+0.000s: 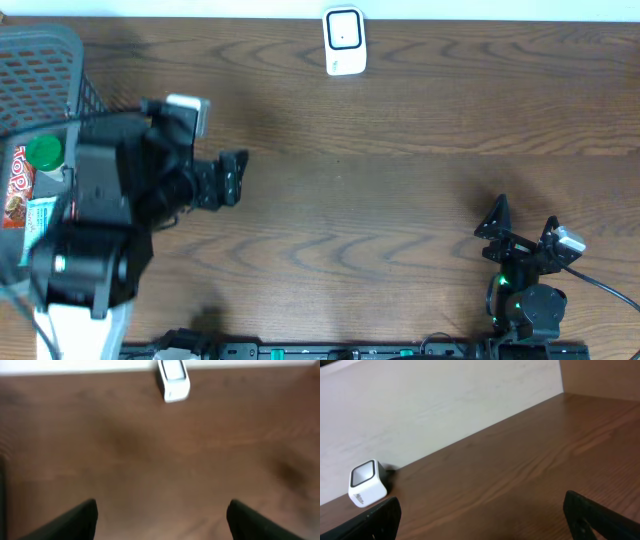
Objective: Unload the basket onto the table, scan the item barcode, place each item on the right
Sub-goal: 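Reach the left gripper into the basket and grasp the green-capped jar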
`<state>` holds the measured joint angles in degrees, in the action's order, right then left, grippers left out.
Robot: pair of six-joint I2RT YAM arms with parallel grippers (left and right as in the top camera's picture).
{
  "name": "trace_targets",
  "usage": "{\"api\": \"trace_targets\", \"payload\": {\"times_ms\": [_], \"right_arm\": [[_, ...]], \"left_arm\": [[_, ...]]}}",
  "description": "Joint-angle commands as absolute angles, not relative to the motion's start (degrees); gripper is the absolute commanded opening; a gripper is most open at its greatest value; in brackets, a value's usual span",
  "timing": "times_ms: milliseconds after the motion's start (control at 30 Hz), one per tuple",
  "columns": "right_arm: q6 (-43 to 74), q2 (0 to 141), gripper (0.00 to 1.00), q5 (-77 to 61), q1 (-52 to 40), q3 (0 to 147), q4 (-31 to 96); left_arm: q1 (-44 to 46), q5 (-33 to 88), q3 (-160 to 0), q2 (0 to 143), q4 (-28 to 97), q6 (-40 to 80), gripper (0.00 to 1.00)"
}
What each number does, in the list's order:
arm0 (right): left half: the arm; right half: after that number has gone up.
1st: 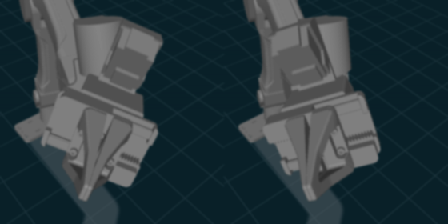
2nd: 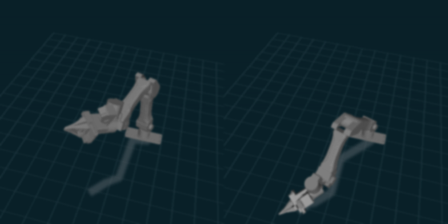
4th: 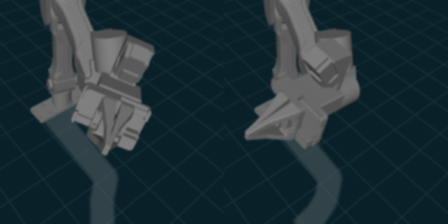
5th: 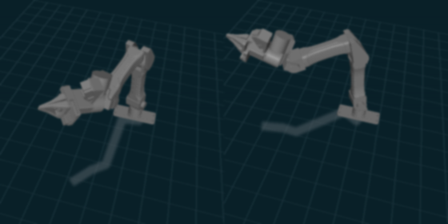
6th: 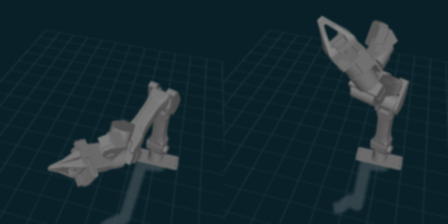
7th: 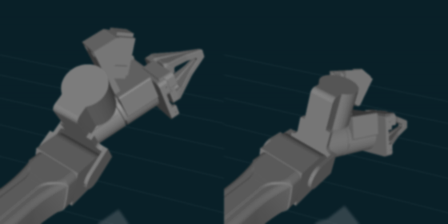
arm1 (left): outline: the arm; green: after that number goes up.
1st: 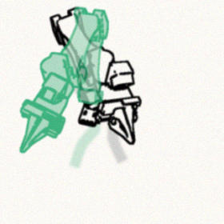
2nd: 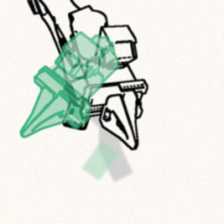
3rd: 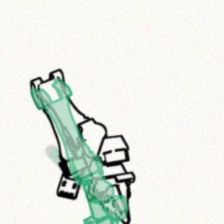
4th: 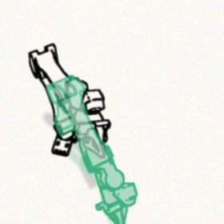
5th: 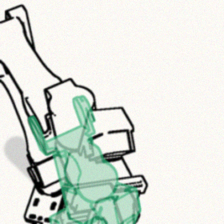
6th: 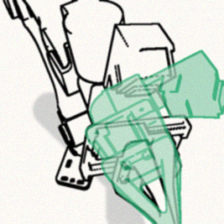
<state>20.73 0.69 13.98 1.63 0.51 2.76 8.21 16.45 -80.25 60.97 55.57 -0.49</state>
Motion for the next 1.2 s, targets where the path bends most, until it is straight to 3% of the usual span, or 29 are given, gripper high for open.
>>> {"api": "trace_targets", "payload": {"times_ms": [0,133,300,467,800,1167], "right_arm": [[20.1,0.34,0.99,14.55,1.13,0.32,2.9],[20.1,0.34,0.99,14.55,1.13,0.32,2.92],[20.1,0.34,0.99,14.55,1.13,0.32,2.9],[20.1,0.34,0.99,14.55,1.13,0.32,2.9],[20.1,0.34,0.99,14.55,1.13,0.32,2.9],[20.1,0.34,0.99,14.55,1.13,0.32,2.92]], "left_arm": [[6.42,14.92,-86.54,65.1,57.52,1.34,0.83],[-2.76,4.67,-99.29,70.02,61.32,14.9,0.83],[-21.8,5.98,-113.47,77.03,65.91,22.87,0.84],[-34.57,4.6,-115.26,85.84,69.87,28.25,0.84],[-37.17,-0.62,-115.26,106.76,73.03,25.54,0.83],[-37.15,-3.07,-115.24,115.52,69.41,22.81,0.84]]}}
